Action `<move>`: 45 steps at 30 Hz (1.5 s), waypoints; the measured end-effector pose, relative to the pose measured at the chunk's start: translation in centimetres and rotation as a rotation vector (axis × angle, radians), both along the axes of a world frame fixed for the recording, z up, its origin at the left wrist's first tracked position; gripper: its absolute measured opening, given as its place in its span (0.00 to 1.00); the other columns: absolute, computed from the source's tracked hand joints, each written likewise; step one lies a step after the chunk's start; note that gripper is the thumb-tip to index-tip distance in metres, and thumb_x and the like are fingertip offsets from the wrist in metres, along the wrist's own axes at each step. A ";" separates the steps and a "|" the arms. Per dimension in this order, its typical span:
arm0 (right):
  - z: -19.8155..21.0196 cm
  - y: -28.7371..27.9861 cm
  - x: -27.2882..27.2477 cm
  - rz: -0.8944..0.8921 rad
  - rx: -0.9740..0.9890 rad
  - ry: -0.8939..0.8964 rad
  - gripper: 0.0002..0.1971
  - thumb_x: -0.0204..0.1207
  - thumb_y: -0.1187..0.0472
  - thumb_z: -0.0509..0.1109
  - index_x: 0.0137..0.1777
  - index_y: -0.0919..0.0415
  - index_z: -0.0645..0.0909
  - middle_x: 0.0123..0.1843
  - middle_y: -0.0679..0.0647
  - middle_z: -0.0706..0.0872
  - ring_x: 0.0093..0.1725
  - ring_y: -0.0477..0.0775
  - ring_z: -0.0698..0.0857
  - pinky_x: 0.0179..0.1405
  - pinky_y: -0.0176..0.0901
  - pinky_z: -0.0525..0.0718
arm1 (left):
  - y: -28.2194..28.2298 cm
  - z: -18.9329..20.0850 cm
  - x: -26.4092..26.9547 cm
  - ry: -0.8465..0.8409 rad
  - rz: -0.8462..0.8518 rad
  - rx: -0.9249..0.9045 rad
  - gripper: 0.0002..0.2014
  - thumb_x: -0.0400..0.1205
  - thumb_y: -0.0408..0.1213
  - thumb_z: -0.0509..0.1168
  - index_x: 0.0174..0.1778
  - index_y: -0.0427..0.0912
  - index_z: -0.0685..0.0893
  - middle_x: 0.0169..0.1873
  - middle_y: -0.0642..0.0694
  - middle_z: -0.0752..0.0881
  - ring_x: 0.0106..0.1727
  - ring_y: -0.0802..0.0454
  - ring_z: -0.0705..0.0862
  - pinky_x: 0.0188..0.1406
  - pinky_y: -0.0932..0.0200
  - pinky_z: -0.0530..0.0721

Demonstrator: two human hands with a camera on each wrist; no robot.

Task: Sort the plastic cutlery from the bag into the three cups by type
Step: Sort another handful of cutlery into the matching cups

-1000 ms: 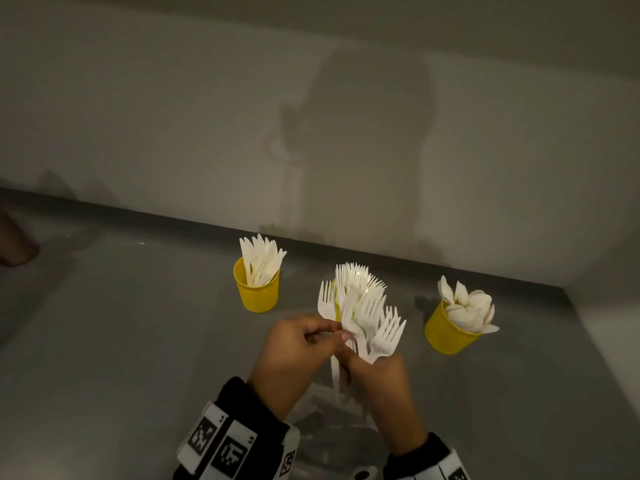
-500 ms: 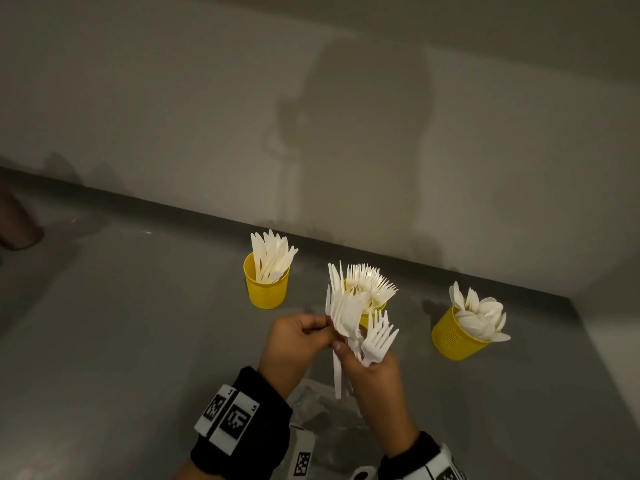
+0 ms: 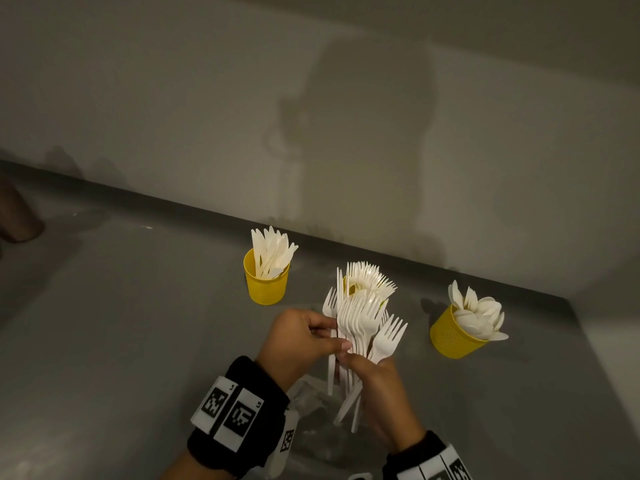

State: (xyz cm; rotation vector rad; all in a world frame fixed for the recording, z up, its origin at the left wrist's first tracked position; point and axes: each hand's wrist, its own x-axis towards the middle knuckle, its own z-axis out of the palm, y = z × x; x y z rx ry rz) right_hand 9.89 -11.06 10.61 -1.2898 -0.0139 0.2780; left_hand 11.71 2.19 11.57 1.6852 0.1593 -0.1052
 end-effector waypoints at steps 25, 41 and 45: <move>0.2 1.0 1.3 -0.045 -0.409 -0.038 0.08 0.77 0.71 0.61 0.49 0.65 0.82 0.30 0.56 0.84 0.28 0.50 0.84 0.31 0.35 0.82 | -1.4 -0.8 0.2 0.099 0.138 0.000 0.13 0.73 0.31 0.69 0.21 0.40 0.86 0.16 0.48 0.83 0.21 0.58 0.79 0.27 0.62 0.77; -0.3 1.0 2.3 -0.054 -0.113 0.114 0.11 0.79 0.64 0.62 0.53 0.66 0.84 0.32 0.55 0.91 0.32 0.52 0.89 0.31 0.39 0.88 | -1.2 -0.4 -0.1 0.155 0.294 -0.482 0.14 0.80 0.34 0.61 0.35 0.44 0.91 0.26 0.42 0.88 0.31 0.47 0.83 0.37 0.53 0.83; -0.4 1.5 3.0 -0.084 -0.186 0.026 0.10 0.77 0.65 0.66 0.52 0.70 0.83 0.26 0.50 0.87 0.26 0.46 0.85 0.23 0.36 0.82 | -0.9 -0.3 0.2 0.193 0.264 -0.568 0.15 0.80 0.33 0.60 0.34 0.42 0.92 0.37 0.38 0.90 0.44 0.40 0.83 0.53 0.41 0.77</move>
